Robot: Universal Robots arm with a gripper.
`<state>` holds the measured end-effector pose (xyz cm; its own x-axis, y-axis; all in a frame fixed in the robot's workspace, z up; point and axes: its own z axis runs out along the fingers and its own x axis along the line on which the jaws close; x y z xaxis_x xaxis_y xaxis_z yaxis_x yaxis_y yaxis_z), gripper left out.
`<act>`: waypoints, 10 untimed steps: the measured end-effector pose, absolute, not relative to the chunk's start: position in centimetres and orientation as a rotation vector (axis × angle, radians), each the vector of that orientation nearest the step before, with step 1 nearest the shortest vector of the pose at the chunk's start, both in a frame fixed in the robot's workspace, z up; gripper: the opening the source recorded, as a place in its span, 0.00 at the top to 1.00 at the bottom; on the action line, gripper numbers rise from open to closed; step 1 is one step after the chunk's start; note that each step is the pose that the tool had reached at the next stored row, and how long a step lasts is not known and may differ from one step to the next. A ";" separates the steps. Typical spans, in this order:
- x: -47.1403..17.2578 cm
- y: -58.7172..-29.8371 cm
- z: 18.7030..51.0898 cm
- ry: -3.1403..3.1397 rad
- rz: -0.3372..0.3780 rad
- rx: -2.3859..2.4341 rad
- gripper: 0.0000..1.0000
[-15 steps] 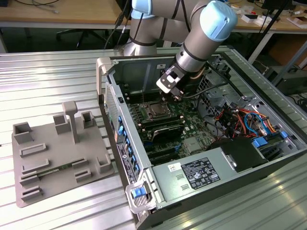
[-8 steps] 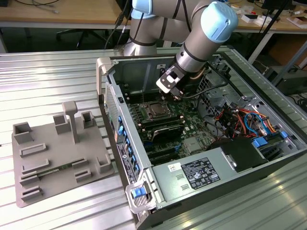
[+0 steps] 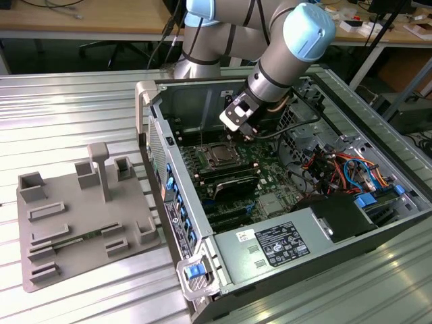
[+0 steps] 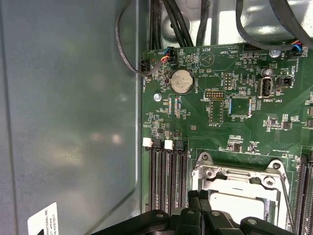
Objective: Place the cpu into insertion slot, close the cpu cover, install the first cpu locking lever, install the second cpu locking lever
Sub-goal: 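Close the cpu cover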
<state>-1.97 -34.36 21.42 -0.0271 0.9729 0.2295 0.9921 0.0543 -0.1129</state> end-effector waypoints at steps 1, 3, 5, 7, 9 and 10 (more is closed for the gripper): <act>-2.0 -34.4 21.4 -2.085 -0.118 -2.000 0.89; -2.0 -34.4 21.4 -2.084 -0.123 -1.998 0.89; -2.0 -34.4 21.4 -2.081 -0.129 -1.994 0.89; -2.0 -34.4 21.4 -2.078 -0.135 -1.991 0.89; -2.0 -34.4 21.4 -2.076 -0.138 -1.989 0.89; -2.0 -34.4 21.4 -2.075 -0.140 -1.988 0.89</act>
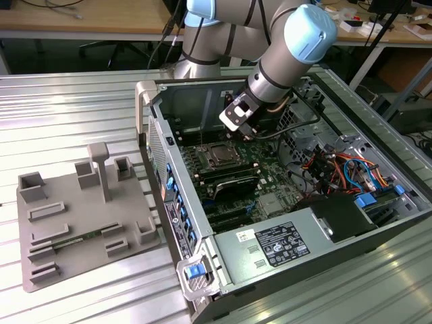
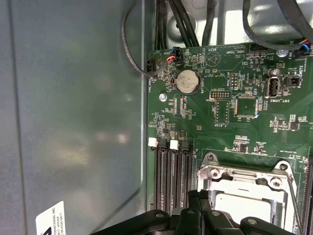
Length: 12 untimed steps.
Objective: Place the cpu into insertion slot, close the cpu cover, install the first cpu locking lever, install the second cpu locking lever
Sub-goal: 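Close the cpu cover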
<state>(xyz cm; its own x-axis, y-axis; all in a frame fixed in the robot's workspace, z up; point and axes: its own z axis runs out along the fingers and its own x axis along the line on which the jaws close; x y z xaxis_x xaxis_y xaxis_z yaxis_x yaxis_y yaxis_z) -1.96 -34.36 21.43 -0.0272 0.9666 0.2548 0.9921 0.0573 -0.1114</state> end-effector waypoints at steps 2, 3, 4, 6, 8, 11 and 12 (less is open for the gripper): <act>-2.0 -34.4 21.4 -2.073 -0.145 -1.985 0.89; -2.0 -34.4 21.4 -2.071 -0.150 -1.982 0.89; -2.0 -34.4 21.4 -2.069 -0.153 -1.981 0.89; -2.0 -34.4 21.4 -2.067 -0.159 -1.977 0.89; -2.0 -34.4 21.4 -2.064 -0.164 -1.974 0.89; -2.0 -34.4 21.4 -2.061 -0.170 -1.970 0.89; -2.0 -34.4 21.4 -2.059 -0.174 -1.968 0.89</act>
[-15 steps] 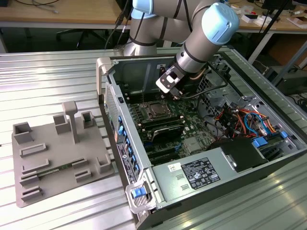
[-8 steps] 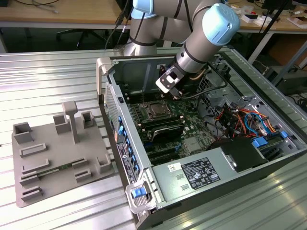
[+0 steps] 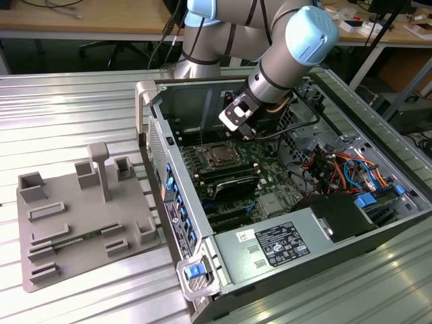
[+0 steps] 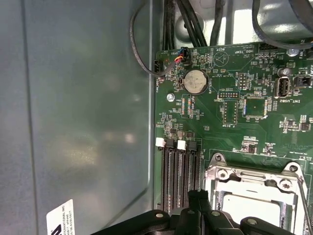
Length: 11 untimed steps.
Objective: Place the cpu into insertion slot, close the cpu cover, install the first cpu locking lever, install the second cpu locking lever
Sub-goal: 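Close the cpu cover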
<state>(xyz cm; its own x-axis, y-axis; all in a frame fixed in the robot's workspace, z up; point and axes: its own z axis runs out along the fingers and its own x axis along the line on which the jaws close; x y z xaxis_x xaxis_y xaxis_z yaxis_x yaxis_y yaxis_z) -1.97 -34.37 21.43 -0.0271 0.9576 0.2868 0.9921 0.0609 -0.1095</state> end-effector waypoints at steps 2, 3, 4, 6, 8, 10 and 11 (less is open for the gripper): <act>-2.0 -34.4 21.4 -2.056 -0.180 -1.965 0.89; -2.0 -34.4 21.4 -2.055 -0.182 -1.963 0.89; -2.0 -34.4 21.4 -2.053 -0.186 -1.961 0.89; -2.0 -34.4 21.4 -2.050 -0.192 -1.958 0.89; -2.0 -34.4 21.4 -2.047 -0.199 -1.954 0.89; -2.0 -34.4 21.4 -2.045 -0.204 -1.951 0.89; -2.0 -34.4 21.4 -2.043 -0.207 -1.949 0.89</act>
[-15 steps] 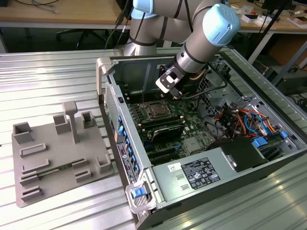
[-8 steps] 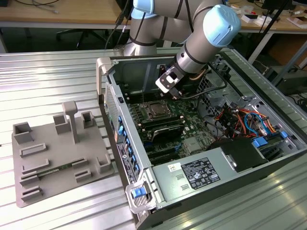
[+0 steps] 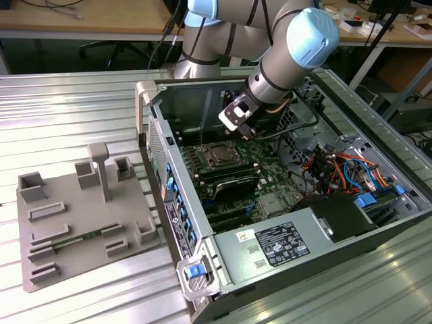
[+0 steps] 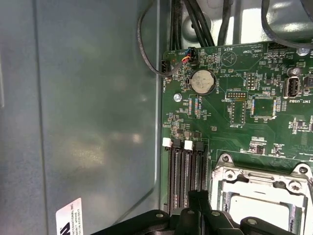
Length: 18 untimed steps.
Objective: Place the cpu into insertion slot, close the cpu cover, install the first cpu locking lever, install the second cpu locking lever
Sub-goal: 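Close the cpu cover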
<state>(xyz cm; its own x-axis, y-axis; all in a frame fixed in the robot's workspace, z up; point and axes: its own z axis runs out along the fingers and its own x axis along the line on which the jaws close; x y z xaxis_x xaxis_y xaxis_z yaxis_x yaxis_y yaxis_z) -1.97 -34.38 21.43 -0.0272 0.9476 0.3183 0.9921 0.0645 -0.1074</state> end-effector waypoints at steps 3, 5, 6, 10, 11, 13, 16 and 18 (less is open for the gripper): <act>-2.0 -34.4 21.4 -2.039 -0.214 -1.944 0.89; -2.0 -34.4 21.4 -2.036 -0.221 -1.940 0.89; -2.0 -34.4 21.4 -2.035 -0.224 -1.938 0.89; -2.0 -34.4 21.4 -2.028 -0.237 -1.930 0.89; -2.0 -34.4 21.4 -2.026 -0.240 -1.929 0.89; -2.0 -34.4 21.4 -2.022 -0.248 -1.924 0.89; -2.0 -34.4 21.4 -2.018 -0.256 -1.919 0.89; -2.0 -34.4 21.4 -2.014 -0.263 -1.914 0.89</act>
<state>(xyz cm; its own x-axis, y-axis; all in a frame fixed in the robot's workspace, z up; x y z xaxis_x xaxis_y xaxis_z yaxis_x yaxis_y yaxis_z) -1.97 -34.40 21.43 -0.0272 0.9274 0.3732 0.9921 0.0707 -0.1034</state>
